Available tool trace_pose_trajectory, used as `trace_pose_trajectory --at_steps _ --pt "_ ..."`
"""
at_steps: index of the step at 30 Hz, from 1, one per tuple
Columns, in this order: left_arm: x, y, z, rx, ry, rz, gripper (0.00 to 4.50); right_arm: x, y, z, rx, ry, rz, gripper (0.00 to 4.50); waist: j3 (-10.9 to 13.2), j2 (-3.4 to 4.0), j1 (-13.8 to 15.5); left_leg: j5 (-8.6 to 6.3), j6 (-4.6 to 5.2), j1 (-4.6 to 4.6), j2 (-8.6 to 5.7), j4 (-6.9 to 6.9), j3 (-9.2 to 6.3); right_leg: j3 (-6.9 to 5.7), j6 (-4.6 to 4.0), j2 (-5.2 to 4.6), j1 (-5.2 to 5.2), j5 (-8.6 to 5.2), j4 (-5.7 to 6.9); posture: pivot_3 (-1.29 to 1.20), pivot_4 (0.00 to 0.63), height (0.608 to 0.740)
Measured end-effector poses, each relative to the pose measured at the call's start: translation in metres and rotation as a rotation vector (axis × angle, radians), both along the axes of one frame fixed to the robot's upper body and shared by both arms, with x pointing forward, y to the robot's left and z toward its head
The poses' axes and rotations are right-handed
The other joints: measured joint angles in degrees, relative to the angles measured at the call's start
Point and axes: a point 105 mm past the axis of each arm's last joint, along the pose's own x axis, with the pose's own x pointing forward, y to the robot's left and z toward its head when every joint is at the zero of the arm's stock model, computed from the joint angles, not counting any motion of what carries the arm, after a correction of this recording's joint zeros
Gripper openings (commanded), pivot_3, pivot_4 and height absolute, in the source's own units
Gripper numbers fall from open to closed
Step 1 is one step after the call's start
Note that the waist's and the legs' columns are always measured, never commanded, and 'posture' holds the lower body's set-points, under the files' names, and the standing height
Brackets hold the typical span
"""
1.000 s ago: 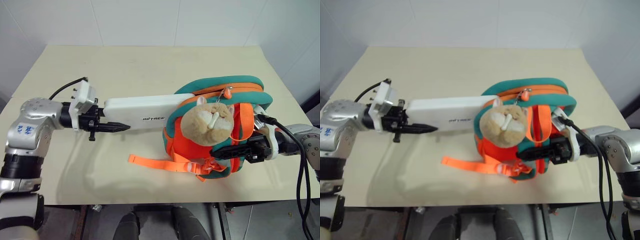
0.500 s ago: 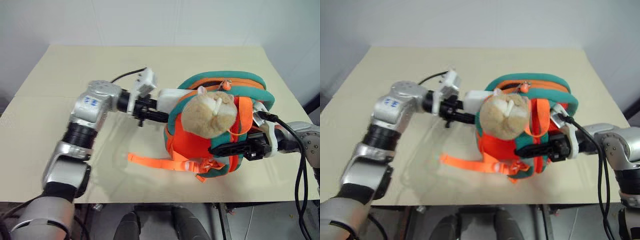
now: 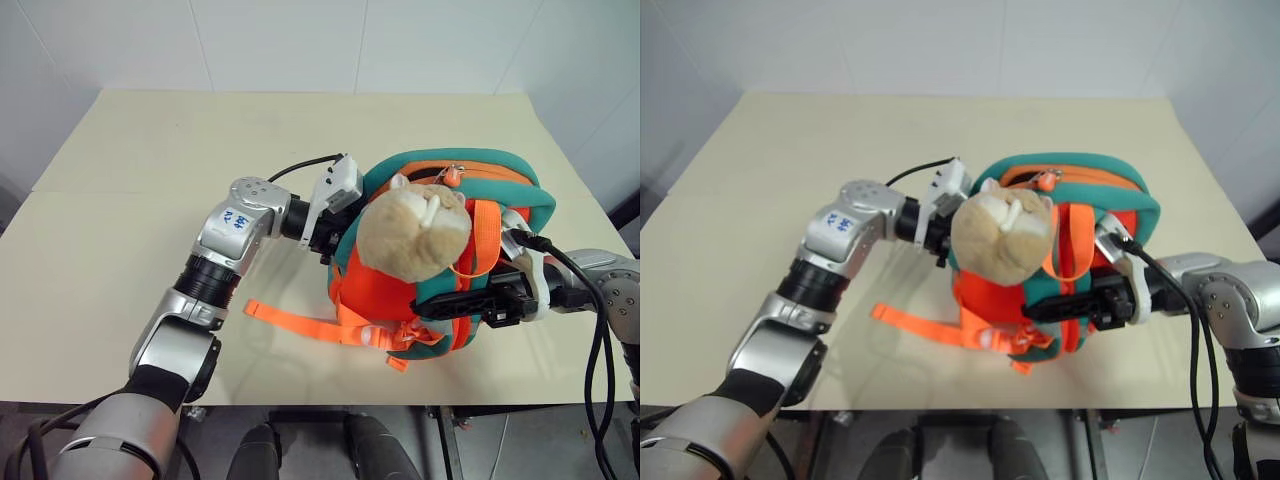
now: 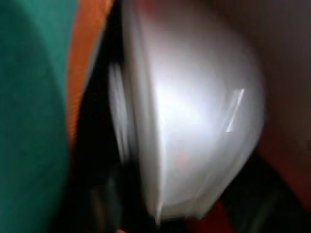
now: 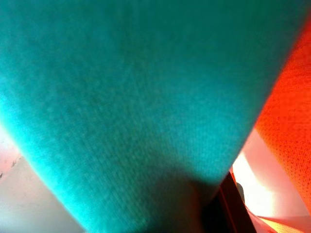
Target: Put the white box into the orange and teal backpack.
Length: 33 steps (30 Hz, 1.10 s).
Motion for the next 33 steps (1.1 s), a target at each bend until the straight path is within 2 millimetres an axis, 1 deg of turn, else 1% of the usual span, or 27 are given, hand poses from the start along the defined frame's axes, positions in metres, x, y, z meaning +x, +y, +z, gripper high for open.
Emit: trace_pose_trajectory --at_steps 1,2,4,6,10,13,14,16,19,21,24,29,33 --pt "0.000 0.004 0.002 -0.007 -0.006 0.006 3.59 0.000 0.000 0.000 0.000 0.000 -0.001 0.00 0.00 0.00 -0.03 0.00 0.00 0.00 0.00 0.01 0.00 0.00 0.00 0.00 0.00 0.00 0.03 0.00 0.150 0.740" --pt "0.000 0.013 0.005 -0.022 -0.020 0.023 3.94 0.000 0.000 -0.001 -0.001 0.000 -0.003 0.00 0.00 0.00 -0.19 0.00 0.00 0.03 0.01 0.01 0.01 0.02 -0.01 0.01 -0.01 0.00 0.06 0.00 0.150 0.740" --pt "0.003 0.028 0.013 -0.048 -0.035 0.059 4.44 0.001 0.000 -0.001 -0.001 0.000 -0.007 0.00 0.00 0.00 -0.29 0.01 0.01 0.06 0.02 0.01 0.01 0.01 -0.04 0.01 0.00 -0.02 0.13 0.00 0.150 0.740" --pt "0.001 0.046 0.024 -0.079 -0.059 0.080 4.44 0.001 0.001 -0.002 0.002 0.000 -0.008 0.00 0.00 0.00 -0.26 0.02 0.01 0.09 0.01 0.01 0.01 0.01 -0.05 0.01 0.00 -0.03 0.18 0.00 0.150 0.740" --pt "-0.007 0.079 0.037 -0.126 -0.087 0.089 4.44 0.002 0.001 -0.003 0.008 0.001 -0.011 0.00 0.00 0.01 -0.16 0.02 0.01 0.09 0.01 0.03 0.01 0.00 -0.07 0.00 0.01 -0.04 0.19 0.00 0.150 0.740" --pt "-0.017 0.093 0.043 -0.168 -0.103 0.077 4.44 0.003 0.001 -0.003 0.014 -0.003 -0.013 0.00 0.00 0.01 -0.09 0.02 0.01 0.08 0.02 0.03 0.01 0.00 -0.07 -0.01 0.01 -0.04 0.18 0.00 0.150 0.740" --pt "-0.021 0.093 0.046 -0.185 -0.105 0.065 4.44 0.004 0.001 -0.004 0.016 -0.002 -0.016 0.00 0.00 0.00 -0.07 0.02 0.01 0.07 0.02 0.03 0.01 -0.01 -0.07 -0.01 0.01 -0.04 0.18 0.00 0.150 0.740" --pt "-0.034 0.089 0.054 -0.233 -0.107 0.000 4.44 0.005 0.001 -0.004 0.019 -0.002 -0.017 0.00 0.00 0.00 -0.01 0.02 0.01 0.07 0.02 0.04 0.01 -0.01 -0.07 -0.01 0.01 -0.04 0.19 0.00 0.150 0.740" --pt "-0.061 0.078 0.065 -0.298 -0.107 -0.127 4.44 0.005 0.001 -0.005 0.022 -0.001 -0.018 0.00 0.00 0.00 0.01 0.02 0.01 0.08 0.03 0.04 0.00 -0.01 -0.07 -0.01 0.02 -0.04 0.18 0.00 0.150 0.740" --pt "-0.070 0.071 0.068 -0.304 -0.123 -0.160 4.44 0.006 0.002 -0.005 0.026 0.002 -0.017 0.00 0.00 0.00 -0.02 0.02 0.01 0.09 0.03 0.06 0.00 -0.01 -0.07 0.00 0.04 -0.04 0.20 0.00 0.150 0.740" --pt "-0.071 0.061 0.068 -0.327 -0.120 -0.168 4.44 0.007 0.002 -0.006 0.027 0.008 -0.021 0.00 0.00 0.00 -0.20 0.02 0.02 0.15 0.02 0.12 0.01 -0.01 -0.07 0.02 0.08 -0.04 0.24 0.00 0.150 0.740" --pt "-0.074 0.038 0.060 -0.322 -0.105 -0.212 4.44 0.009 0.004 -0.006 0.024 -0.004 -0.022 0.00 0.00 0.00 -0.21 0.03 0.02 0.14 0.02 0.16 0.01 0.00 -0.05 0.03 0.10 -0.03 0.23 0.00 0.150 0.740" --pt "-0.074 0.024 0.055 -0.313 -0.102 -0.237 4.44 0.010 0.004 -0.007 0.025 -0.011 -0.025 0.00 0.00 0.00 -0.15 0.03 0.02 0.14 0.02 0.14 0.01 0.00 -0.06 0.04 0.10 -0.03 0.21 0.00 0.150 0.740"
